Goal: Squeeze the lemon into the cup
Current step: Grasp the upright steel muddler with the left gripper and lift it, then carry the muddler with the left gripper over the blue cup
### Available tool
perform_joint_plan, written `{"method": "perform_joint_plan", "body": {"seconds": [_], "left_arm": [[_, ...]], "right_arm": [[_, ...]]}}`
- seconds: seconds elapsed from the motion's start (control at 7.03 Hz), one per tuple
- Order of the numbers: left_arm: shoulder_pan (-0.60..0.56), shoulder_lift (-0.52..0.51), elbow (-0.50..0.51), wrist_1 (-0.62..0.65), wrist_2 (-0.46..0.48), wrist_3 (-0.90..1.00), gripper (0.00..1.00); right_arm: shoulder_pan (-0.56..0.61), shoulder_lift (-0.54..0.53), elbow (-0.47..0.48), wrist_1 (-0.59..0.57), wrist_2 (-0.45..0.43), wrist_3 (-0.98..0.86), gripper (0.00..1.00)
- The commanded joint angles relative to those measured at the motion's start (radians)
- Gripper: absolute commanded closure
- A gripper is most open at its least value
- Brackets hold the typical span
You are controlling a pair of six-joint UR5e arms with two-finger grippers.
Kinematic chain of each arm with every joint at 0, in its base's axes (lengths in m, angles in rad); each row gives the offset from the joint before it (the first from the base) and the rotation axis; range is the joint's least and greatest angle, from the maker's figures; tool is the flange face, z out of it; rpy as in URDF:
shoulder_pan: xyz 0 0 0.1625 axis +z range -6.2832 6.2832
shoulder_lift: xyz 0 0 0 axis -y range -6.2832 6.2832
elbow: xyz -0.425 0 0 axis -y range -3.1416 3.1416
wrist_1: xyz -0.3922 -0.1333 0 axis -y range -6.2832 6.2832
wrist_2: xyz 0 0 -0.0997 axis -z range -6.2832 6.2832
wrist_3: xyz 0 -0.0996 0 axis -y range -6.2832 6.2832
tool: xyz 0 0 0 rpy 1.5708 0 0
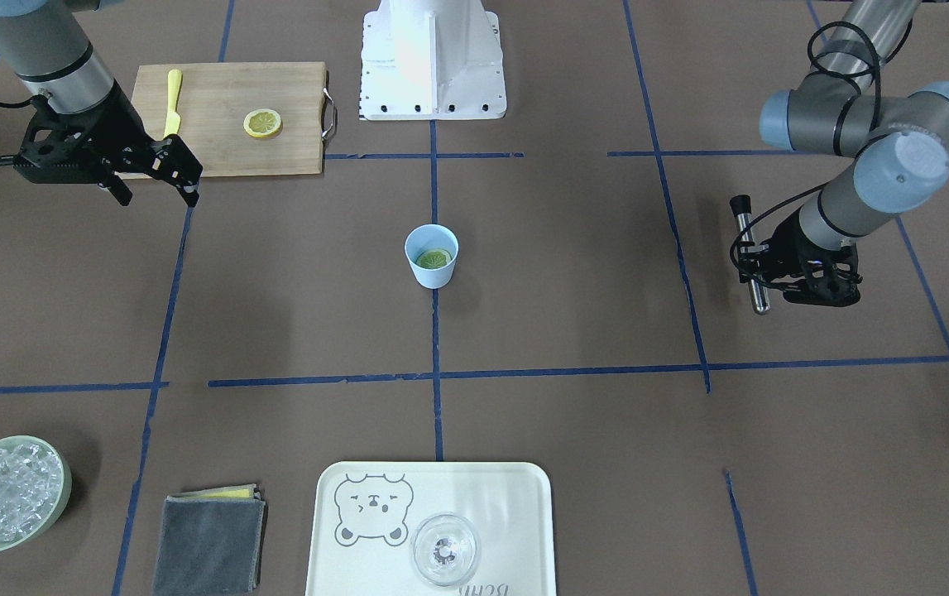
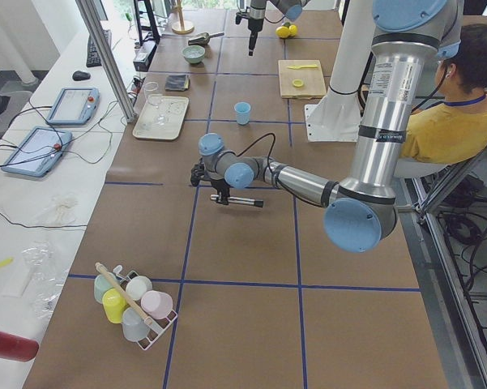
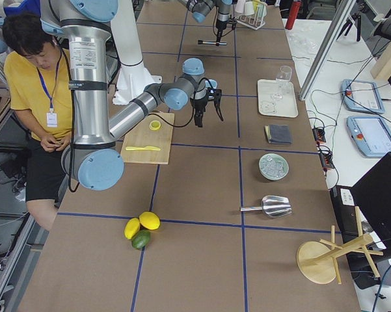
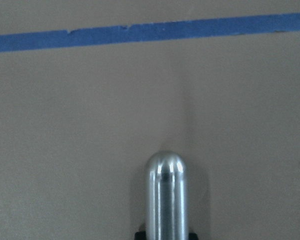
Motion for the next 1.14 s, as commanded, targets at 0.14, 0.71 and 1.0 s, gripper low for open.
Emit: {"method": "perform_joint_plan", "body": {"seconds": [0.14,0.71,1.0], "left_arm": [[0.004,-0.009,-0.318,-0.002,0.122,-0.016,1.00],[0.198,-0.341,-0.377,-0.007,0.337,-0.016,1.00],[0.252,-0.366,-0.350,-0.194,0.486,-0.006,1.00]], "right_arm": [[0.005,-0.009,0.011,0.000,-0.001,0.003,0.00],[0.005,-0.019,0.005,0.000,-0.007,0.009,0.00],[0.008,-0.041,0.008,0.000,-0.005,0.009,0.00]]}}
